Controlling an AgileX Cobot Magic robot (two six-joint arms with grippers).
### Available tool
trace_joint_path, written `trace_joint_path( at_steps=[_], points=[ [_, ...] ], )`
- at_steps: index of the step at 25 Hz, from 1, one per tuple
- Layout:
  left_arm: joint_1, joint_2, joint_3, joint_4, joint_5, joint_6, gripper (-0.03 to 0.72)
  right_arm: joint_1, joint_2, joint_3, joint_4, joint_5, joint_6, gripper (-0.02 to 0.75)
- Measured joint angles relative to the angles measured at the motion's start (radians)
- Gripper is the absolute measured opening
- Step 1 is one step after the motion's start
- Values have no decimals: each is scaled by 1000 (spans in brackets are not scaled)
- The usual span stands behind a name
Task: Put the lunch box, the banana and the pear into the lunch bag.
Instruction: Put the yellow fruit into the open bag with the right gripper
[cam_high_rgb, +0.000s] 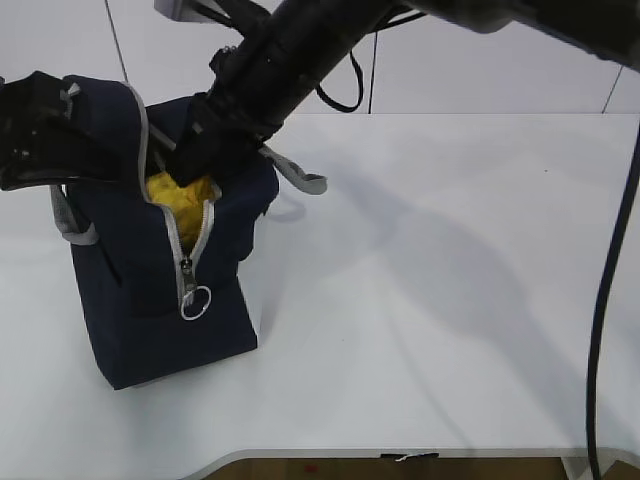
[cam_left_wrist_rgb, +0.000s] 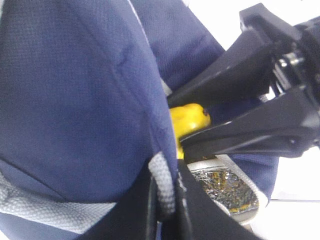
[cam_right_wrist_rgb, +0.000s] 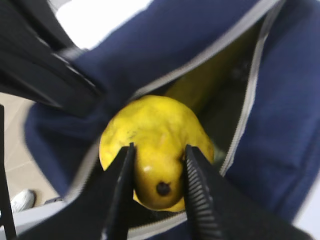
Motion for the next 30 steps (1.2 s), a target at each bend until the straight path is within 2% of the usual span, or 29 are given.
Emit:
trace_joint_path(
  at_steps=[4, 11, 22, 30],
  points=[
    [0, 0, 0, 0, 0, 2, 18, 9, 22, 0, -1, -2, 0, 253],
    [0, 0, 0, 0, 0, 2, 18, 11, 23, -25, 7, -2, -15, 341],
    [0, 0, 0, 0, 0, 2, 18, 11, 22, -87, 0, -2, -20, 349],
    [0, 0, 0, 0, 0, 2, 18, 11, -39, -88, -193, -2, 39, 350]
  ],
)
